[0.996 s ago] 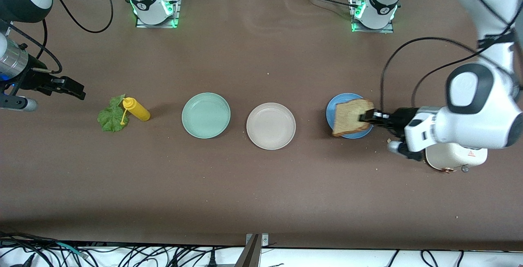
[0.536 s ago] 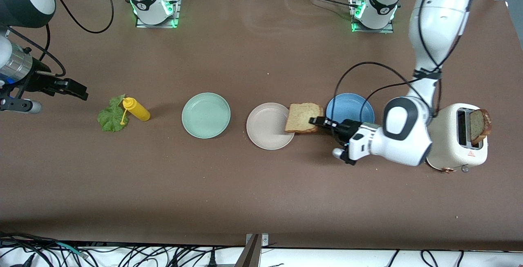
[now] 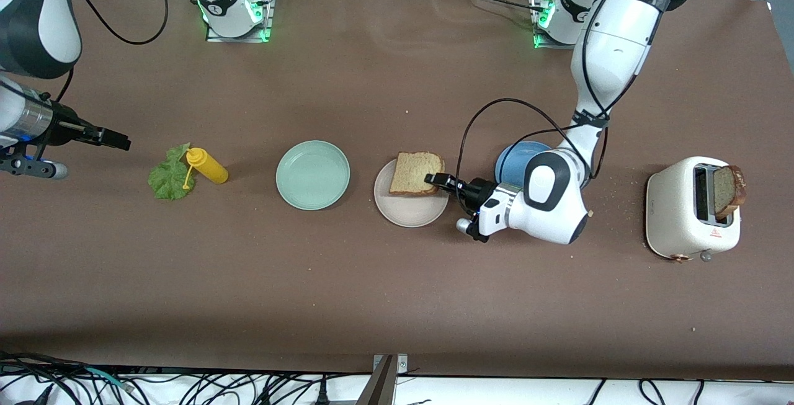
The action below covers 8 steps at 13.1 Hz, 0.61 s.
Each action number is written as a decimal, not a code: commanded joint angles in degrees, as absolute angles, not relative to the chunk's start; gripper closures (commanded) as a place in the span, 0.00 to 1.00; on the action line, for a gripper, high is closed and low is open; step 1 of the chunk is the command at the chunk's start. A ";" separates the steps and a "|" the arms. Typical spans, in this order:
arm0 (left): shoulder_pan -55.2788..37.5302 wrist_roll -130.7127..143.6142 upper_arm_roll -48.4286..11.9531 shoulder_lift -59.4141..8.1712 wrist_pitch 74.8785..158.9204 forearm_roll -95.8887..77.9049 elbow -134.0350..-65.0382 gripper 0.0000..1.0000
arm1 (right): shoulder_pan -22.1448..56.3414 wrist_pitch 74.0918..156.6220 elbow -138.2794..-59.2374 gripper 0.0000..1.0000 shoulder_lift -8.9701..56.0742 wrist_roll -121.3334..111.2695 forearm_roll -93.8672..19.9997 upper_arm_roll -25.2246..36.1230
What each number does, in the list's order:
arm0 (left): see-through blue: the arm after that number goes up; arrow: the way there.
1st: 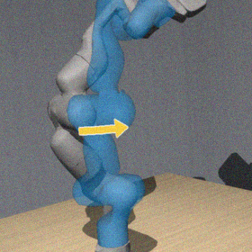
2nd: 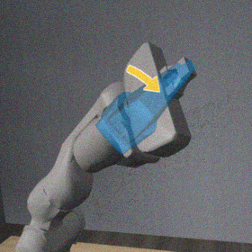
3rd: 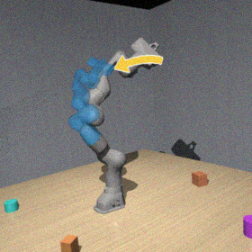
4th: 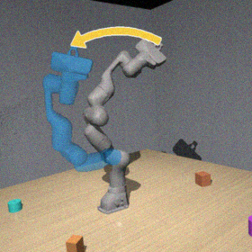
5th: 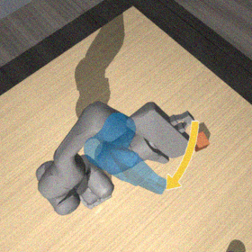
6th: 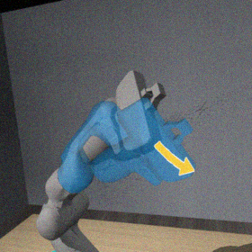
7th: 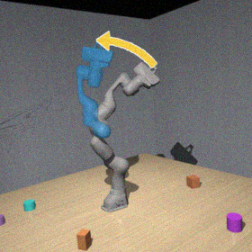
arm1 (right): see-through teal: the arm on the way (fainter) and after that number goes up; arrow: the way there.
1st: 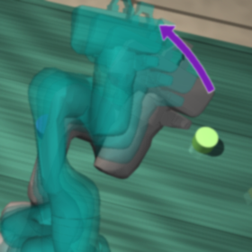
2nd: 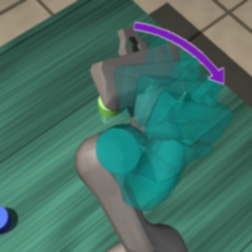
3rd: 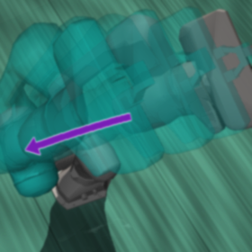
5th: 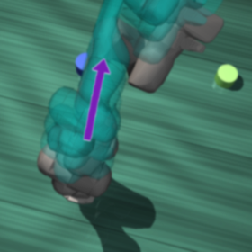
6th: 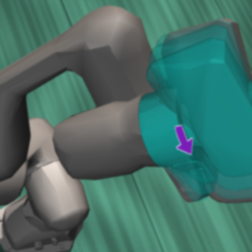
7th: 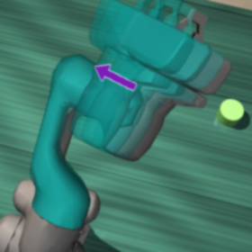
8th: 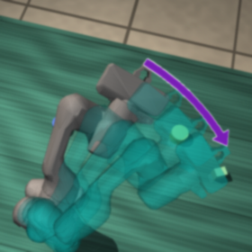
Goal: Make sandwich in beige plate with both arms
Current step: 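Lower the bread onto the beige plate and open the left gripper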
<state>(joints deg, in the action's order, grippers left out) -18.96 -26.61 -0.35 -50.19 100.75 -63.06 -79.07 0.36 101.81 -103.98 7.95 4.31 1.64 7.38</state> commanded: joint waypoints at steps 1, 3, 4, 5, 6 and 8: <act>-19.86 -27.86 0.35 -51.60 104.48 -64.34 -77.87 0.00 | 0.26 105.63 -108.01 0.01 6.68 -0.22 0.97 7.82; -19.69 -29.00 0.88 -51.33 106.77 -63.20 -77.87 0.00 | 0.26 106.35 -109.07 0.01 6.50 -4.73 0.62 8.70; -19.43 -28.92 0.88 -50.89 108.35 -61.37 -77.96 0.00 | 0.18 106.35 -109.68 0.01 6.59 -9.18 0.53 9.75; -19.34 -28.31 1.14 -50.63 108.72 -60.39 -77.96 0.00 | 0.18 106.35 -110.21 0.01 6.68 -17.15 -1.39 10.19; -19.16 -28.30 2.27 -50.36 108.72 -60.03 -77.96 0.00 | 0.26 106.09 -110.48 0.01 6.85 -23.06 -5.15 11.94; -18.99 -28.04 4.91 -48.96 108.55 -58.02 -78.05 0.00 | 0.18 105.73 -110.74 0.01 7.55 -36.41 -8.25 13.01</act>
<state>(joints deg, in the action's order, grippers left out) -19.20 -27.95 3.09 -50.77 108.68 -60.94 -78.06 0.24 105.24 -109.40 8.04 -25.65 -5.41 12.06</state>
